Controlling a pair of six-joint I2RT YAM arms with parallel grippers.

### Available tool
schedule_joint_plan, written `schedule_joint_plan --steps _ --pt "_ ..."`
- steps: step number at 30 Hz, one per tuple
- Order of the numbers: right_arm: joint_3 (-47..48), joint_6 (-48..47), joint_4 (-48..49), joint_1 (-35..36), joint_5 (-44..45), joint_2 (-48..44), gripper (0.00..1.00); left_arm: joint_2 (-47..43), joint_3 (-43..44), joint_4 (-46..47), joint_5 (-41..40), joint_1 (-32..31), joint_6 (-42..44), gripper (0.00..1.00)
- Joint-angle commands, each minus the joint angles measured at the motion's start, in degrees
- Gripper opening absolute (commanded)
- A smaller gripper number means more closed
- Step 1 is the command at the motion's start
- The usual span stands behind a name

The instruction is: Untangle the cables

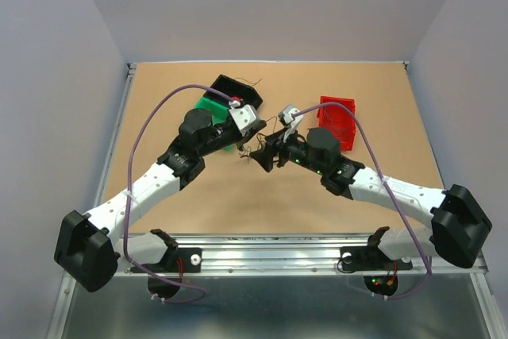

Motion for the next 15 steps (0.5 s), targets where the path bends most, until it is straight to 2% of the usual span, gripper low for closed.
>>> schedule_joint_plan --steps 1,5,10,15 --pt "2.15 -3.97 1.51 3.52 12.97 1.4 0.75 -0.72 2.72 0.17 0.58 0.28 -0.97 0.0" --pt "1.63 -3.18 3.88 5.11 18.61 2.81 0.66 0.33 3.43 -0.36 -0.48 0.28 -1.76 0.0" --pt "1.01 -3.36 7.4 7.48 25.46 4.66 0.6 0.95 4.04 -0.53 -1.97 0.46 -3.34 0.0" --pt "1.63 -2.66 8.11 7.84 27.06 5.98 0.43 1.39 4.66 -0.36 -2.06 1.07 -6.15 0.0"
